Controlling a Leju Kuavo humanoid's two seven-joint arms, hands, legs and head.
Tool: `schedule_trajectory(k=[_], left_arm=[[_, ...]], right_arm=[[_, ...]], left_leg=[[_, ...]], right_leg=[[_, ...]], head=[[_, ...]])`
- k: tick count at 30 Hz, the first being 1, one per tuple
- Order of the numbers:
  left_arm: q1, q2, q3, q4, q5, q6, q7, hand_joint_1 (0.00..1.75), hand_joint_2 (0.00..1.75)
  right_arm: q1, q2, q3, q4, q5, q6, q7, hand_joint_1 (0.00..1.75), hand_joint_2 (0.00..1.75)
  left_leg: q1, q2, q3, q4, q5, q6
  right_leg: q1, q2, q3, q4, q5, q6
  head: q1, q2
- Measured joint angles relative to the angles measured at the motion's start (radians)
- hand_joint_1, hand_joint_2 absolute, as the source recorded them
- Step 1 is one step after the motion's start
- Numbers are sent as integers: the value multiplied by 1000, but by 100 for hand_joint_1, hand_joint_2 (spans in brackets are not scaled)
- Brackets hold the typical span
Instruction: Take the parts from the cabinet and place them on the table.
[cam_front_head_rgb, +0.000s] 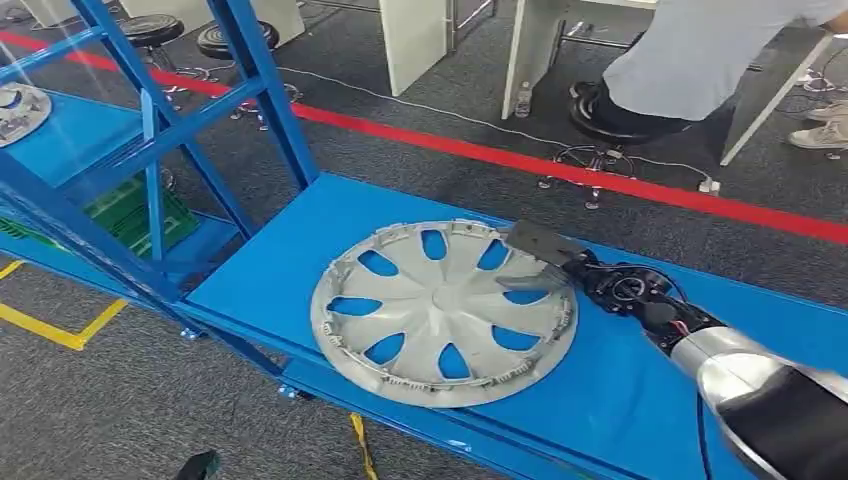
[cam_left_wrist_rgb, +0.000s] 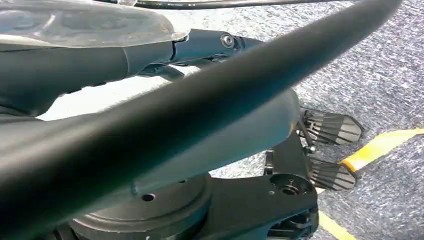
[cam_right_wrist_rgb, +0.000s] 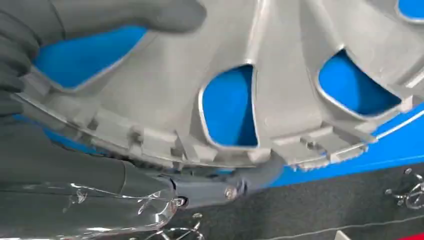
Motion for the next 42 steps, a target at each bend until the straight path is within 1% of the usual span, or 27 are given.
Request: schedule_trajectory(k=[11,17,20,21,22,35,42], left_arm=[[0,0,0,0,-1,-3,0,0,0],[0,0,-3,0,-2,-3,0,0,0],[0,0,-3,0,-2,-3,0,0,0],[0,0,-3,0,-2,-3,0,0,0],[0,0,-3,0,-2,-3,0,0,0],[-2,3,-3,0,-3,-5,2,0,0],[-7,2,-4,0,-7,-5,5,0,0]], right_arm=[[-2,0,2,1,0,3,1,175,175],[-2,0,18,10,0,5,1,175,175],[-2,-2,21,10,10,16,3,175,175],[-2,-3,23,10,16,25,7,159,175],[-3,-6,25,10,20,28,8,0,175],[-12,-35,35,10,31,34,35,0,175],[-17,-43,43,10,58,56,51,0,175]], left_leg=[[0,0,0,0,0,0],[0,0,0,0,0,0],[0,0,0,0,0,0],[0,0,0,0,0,0],[0,0,0,0,0,0],[0,0,1,0,1,-1],[0,0,1,0,1,-1]], right_leg=[[0,1,0,0,0,0],[0,0,0,0,0,0],[0,1,0,0,0,0],[0,1,0,0,0,0],[0,1,0,0,0,0],[0,1,0,0,1,1],[0,1,1,0,1,1]], head=[[0,0],[0,0],[0,0],[0,0],[0,0],[0,0],[0,0]])
